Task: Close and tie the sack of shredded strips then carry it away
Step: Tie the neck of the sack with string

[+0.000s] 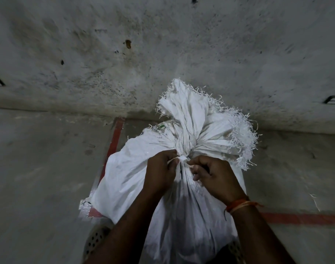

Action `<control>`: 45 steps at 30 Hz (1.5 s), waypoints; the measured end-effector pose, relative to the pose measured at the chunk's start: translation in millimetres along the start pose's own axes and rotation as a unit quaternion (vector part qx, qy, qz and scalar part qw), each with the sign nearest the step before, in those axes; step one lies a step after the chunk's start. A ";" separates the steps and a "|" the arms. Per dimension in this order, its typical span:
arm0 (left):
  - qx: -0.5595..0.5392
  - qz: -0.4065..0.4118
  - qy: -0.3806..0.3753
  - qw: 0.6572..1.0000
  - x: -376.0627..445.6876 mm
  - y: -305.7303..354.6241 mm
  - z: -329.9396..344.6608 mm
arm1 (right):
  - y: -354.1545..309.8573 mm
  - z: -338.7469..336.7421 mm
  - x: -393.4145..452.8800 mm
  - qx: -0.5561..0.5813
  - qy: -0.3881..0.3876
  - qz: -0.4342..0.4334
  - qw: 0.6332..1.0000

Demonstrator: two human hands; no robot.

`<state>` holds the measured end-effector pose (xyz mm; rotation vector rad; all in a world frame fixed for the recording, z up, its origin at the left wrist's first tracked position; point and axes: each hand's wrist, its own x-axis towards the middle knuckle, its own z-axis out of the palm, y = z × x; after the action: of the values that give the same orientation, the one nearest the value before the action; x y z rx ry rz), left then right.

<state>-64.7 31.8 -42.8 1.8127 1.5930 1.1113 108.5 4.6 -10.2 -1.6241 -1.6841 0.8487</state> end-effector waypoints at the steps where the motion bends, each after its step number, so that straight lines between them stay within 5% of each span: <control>1: 0.002 -0.001 -0.002 1.000 0.3 0.3 0.3 | 0.7 -1.4 0.5 -0.010 0.006 -0.006 1.000; 12: -0.035 0.006 -0.051 0.998 1.8 3.2 -4.0 | -2.6 8.7 1.7 -0.092 0.099 -0.052 0.989; 19: -0.250 -0.179 -0.068 0.949 2.3 -1.7 2.3 | 2.1 7.0 3.3 -0.088 0.110 -0.026 0.990; 29: -0.322 -0.225 -0.084 0.916 3.9 -4.7 16.8 | 0.5 10.2 2.2 -0.053 0.113 -0.001 0.992; 37: -0.403 -0.298 -0.071 0.863 9.5 -9.9 27.1 | 6.1 20.3 7.5 0.128 0.105 0.092 0.982; 42: -0.398 -0.269 -0.081 0.873 4.5 -12.4 32.0 | -0.7 35.1 8.9 0.445 0.078 0.192 0.871; 45: -0.386 -0.267 -0.086 0.879 5.0 -13.1 31.5 | -6.6 42.0 9.2 0.488 0.097 0.205 0.843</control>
<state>-46.6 44.2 -69.3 0.8455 1.1737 1.0569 70.3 12.9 -29.4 -1.2395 -0.5275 1.3883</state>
